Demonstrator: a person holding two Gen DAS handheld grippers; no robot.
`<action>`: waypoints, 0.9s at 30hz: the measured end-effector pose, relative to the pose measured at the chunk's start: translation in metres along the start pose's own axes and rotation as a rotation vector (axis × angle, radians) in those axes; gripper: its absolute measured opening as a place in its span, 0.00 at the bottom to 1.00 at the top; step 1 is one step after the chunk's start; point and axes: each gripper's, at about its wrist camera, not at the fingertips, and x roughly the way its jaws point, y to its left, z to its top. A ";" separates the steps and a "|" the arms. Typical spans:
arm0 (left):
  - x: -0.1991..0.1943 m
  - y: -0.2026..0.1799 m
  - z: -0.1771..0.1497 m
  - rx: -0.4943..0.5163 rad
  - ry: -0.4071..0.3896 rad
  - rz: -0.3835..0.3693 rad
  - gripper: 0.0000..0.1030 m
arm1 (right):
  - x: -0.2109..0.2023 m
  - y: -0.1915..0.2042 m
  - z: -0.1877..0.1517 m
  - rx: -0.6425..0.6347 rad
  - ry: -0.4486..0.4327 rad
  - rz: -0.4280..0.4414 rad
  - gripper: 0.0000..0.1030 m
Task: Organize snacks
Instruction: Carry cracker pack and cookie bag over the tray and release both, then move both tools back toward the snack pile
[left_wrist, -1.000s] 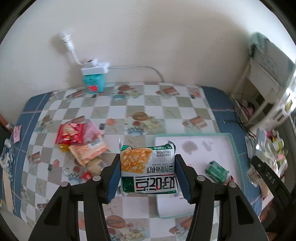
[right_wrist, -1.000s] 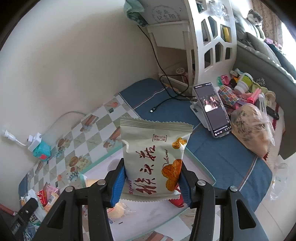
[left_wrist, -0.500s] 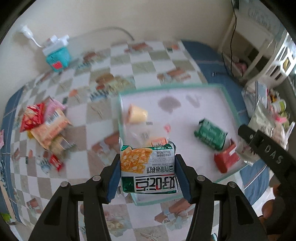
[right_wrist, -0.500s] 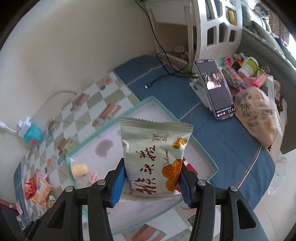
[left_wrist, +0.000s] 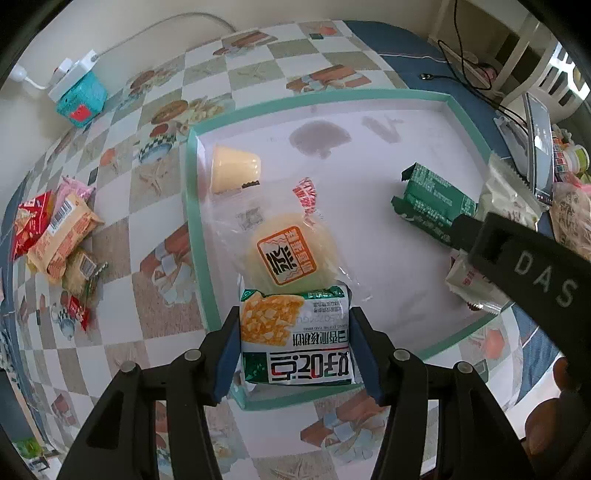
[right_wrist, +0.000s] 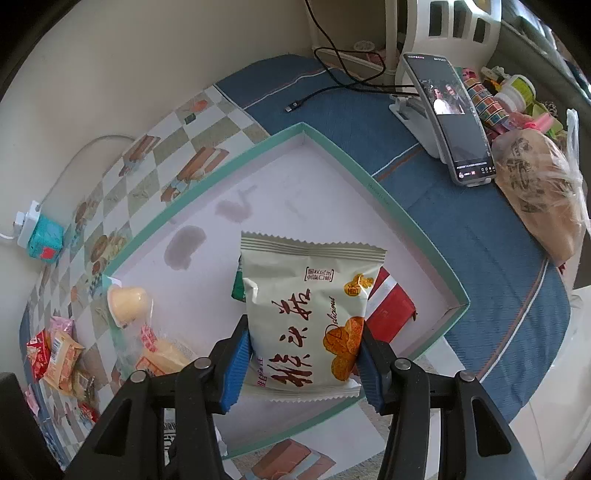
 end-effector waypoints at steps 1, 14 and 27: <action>0.001 -0.001 0.000 0.002 -0.004 0.001 0.56 | 0.001 0.000 0.000 -0.001 0.002 0.000 0.54; 0.013 0.002 0.007 -0.005 -0.047 0.005 0.60 | -0.002 0.007 0.002 -0.017 -0.009 0.010 0.54; -0.026 0.046 0.017 -0.137 -0.098 -0.030 0.76 | -0.045 0.006 0.010 0.001 -0.115 0.045 0.69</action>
